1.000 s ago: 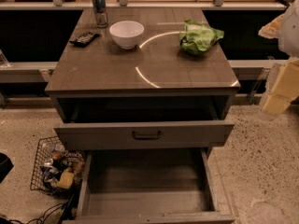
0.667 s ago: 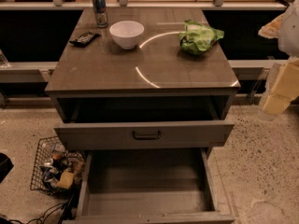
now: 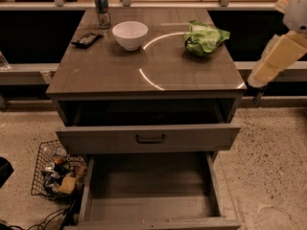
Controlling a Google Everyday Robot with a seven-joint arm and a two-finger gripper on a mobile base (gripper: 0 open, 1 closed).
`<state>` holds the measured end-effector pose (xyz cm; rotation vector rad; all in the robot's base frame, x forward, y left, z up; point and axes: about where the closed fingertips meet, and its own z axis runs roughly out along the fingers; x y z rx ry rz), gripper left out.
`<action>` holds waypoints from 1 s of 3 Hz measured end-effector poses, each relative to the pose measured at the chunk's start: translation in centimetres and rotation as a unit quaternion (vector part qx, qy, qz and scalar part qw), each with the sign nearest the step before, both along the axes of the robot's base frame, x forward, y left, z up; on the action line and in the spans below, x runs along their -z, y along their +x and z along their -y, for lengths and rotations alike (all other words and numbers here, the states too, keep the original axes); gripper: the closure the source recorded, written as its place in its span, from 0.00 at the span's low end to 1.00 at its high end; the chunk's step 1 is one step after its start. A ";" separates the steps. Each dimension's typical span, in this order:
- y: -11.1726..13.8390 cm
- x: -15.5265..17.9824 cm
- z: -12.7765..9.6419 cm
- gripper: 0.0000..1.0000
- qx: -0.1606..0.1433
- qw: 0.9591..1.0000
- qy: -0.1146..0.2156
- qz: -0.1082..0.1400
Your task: Place green jalapeno chip bag into middle drawer
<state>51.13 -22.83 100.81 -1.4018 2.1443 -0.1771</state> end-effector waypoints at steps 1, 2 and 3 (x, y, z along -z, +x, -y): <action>6.7 -2.3 1.5 0.00 0.080 0.991 0.094 0.056; 11.2 -3.4 2.6 0.00 0.162 0.960 0.207 0.094; 14.0 -2.1 3.4 0.00 0.227 0.920 0.299 0.113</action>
Offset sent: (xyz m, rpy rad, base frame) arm 0.1788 -0.0608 0.0541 0.7763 -0.3640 -0.5825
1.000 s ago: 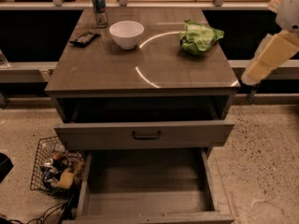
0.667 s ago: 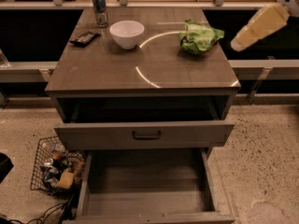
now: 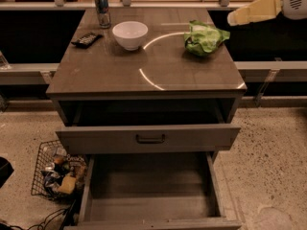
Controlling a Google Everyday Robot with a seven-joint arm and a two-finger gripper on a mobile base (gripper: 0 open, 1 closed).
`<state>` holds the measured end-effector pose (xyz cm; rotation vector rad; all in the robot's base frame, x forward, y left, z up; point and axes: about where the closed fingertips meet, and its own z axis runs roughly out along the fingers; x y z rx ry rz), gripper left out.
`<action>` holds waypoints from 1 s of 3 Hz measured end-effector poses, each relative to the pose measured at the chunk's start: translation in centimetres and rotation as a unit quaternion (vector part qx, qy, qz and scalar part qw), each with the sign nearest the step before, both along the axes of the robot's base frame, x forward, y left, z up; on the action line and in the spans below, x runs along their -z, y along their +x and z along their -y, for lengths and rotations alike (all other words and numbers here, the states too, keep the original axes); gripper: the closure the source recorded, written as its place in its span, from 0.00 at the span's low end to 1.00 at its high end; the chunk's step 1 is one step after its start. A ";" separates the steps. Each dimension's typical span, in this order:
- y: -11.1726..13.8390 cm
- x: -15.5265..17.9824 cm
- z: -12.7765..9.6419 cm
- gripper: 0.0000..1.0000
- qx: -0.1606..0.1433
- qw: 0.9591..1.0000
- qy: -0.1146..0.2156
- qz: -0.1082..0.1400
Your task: Place green jalapeno chip bag into middle drawer
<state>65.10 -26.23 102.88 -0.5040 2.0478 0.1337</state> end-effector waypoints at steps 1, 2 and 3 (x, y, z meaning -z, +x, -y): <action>1.5 -1.8 0.4 0.00 0.024 0.999 0.023 0.042; 1.5 -1.8 0.4 0.00 0.023 0.999 0.023 0.043; 4.0 -1.0 -0.3 0.00 0.035 0.997 0.057 0.028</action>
Offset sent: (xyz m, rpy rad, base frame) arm 0.0143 -0.0040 0.0158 0.0487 -0.0767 -0.0477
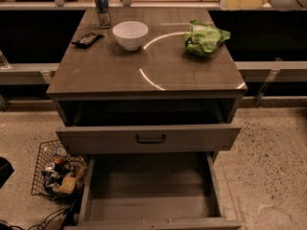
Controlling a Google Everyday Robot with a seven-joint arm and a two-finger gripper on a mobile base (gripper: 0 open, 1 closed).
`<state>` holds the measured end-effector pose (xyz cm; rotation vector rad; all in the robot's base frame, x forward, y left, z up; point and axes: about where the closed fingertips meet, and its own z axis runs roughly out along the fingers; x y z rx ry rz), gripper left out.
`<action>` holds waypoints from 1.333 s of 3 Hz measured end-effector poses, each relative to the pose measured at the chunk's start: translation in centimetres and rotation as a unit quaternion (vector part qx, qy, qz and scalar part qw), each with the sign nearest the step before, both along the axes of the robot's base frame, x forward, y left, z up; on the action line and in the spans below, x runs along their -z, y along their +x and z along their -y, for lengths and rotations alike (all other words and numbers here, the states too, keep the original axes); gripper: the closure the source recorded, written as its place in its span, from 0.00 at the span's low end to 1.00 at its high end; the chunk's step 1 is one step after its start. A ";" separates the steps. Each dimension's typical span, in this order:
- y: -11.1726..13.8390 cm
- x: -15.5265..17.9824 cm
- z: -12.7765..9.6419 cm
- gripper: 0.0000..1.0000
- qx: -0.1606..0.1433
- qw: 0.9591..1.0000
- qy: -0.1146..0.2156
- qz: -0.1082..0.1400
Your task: Place green jalapeno chip bag into middle drawer
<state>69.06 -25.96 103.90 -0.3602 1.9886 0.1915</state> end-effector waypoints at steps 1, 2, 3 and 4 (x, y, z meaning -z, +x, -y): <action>5.1 2.4 -1.2 0.00 0.028 0.998 0.042 -0.025; 9.3 4.9 -2.0 0.00 0.067 0.995 0.054 -0.049; 12.0 7.4 -1.7 0.00 0.100 0.991 0.046 -0.070; 13.6 10.1 -2.0 0.00 0.117 0.988 0.041 -0.095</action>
Offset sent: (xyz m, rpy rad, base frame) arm 0.1477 0.0134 -0.0818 0.0791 0.1560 -0.2776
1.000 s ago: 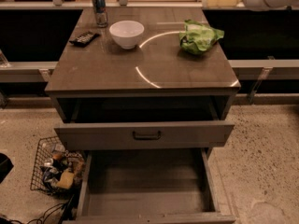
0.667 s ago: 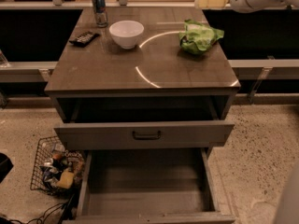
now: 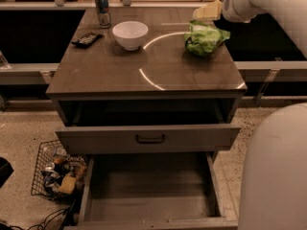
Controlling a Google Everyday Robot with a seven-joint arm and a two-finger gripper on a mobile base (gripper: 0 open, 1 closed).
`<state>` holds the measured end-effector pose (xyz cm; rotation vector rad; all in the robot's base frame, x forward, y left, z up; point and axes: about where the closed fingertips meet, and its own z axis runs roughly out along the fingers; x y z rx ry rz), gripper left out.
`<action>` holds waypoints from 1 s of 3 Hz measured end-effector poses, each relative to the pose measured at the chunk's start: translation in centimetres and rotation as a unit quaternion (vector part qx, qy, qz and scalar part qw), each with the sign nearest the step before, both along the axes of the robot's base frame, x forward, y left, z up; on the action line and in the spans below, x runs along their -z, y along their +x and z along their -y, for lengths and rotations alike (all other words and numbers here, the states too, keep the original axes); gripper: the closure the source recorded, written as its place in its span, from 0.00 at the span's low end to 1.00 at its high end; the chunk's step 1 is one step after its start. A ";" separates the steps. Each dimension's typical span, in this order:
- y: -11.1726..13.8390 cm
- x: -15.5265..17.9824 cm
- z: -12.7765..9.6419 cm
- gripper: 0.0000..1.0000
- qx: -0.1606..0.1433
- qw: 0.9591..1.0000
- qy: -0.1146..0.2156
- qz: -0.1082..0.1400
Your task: Place green jalapeno chip bag into middle drawer
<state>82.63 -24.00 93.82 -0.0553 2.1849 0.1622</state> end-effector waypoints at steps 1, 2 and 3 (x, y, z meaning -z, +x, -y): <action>0.9 2.4 -0.7 0.00 0.003 1.000 0.006 -0.023; 1.3 4.5 -2.0 0.00 -0.006 0.999 0.016 -0.045; 1.6 5.9 -3.3 0.00 -0.018 0.998 0.023 -0.062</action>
Offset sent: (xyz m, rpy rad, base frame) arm 0.0185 0.0351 -0.0651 0.0584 0.1444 0.0427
